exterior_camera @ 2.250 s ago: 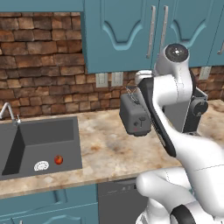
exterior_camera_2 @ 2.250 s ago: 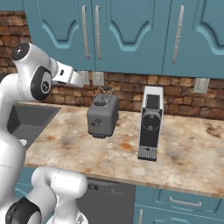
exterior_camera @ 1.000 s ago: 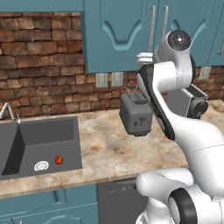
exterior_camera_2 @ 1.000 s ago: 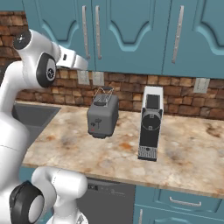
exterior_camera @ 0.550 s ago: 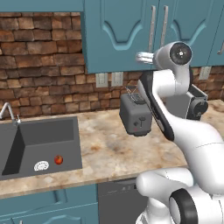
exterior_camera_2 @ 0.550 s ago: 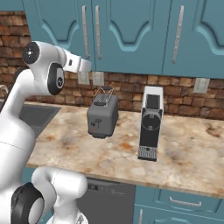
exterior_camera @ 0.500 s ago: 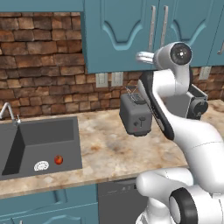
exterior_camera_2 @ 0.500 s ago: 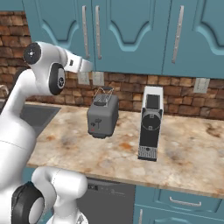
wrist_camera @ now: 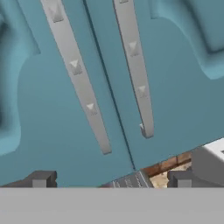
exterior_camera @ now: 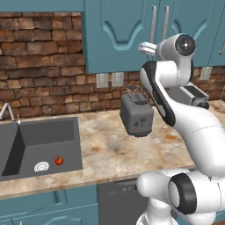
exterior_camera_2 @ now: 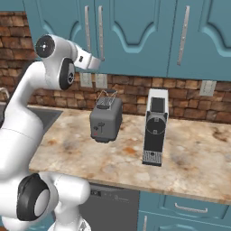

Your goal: Open the cabinet, pick the kettle from the cabinet, and place it in the sink.

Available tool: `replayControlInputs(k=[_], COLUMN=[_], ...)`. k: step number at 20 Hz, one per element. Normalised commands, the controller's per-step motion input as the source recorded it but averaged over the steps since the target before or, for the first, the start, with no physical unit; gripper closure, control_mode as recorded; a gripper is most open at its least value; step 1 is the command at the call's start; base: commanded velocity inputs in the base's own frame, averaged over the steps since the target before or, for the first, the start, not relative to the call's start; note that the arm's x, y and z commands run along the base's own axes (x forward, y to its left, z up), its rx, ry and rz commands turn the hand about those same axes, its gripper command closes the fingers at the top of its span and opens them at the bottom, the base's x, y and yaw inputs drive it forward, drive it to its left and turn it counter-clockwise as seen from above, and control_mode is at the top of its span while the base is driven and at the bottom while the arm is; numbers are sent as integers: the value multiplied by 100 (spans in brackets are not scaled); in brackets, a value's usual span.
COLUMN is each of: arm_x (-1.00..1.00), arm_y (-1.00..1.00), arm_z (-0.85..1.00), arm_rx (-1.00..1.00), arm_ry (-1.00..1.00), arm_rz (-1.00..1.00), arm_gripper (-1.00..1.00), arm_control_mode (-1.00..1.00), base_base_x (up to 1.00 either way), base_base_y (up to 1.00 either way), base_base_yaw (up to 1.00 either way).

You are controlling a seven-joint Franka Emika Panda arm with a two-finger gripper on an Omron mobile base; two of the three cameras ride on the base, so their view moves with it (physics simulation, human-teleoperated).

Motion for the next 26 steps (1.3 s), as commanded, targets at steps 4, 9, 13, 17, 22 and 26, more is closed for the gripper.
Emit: replayControlInputs(k=[4, 9, 13, 17, 22, 26], arm_x=[28, 25, 30, 31, 24, 23], arm_y=[0, 0, 0, -4, -3, -1], arm_z=[22, 10, 1, 6, 5, 2], arm_rx=[2, 0, 0, 0, 0, 0], arm_ry=[2, 0, 0, 1, 1, 0], arm_rz=[0, 0, 1, 4, 5, 6], arm_gripper=[-100, -100, -100, -100, -100, -100], arm_control_mode=[-100, -100, -100, -100, -100, -100], base_base_x=[0, 0, 0, 0, 0, 0], base_base_y=[0, 0, 0, 0, 0, 0], base_base_yaw=[0, 0, 0, 0, 0, 0])
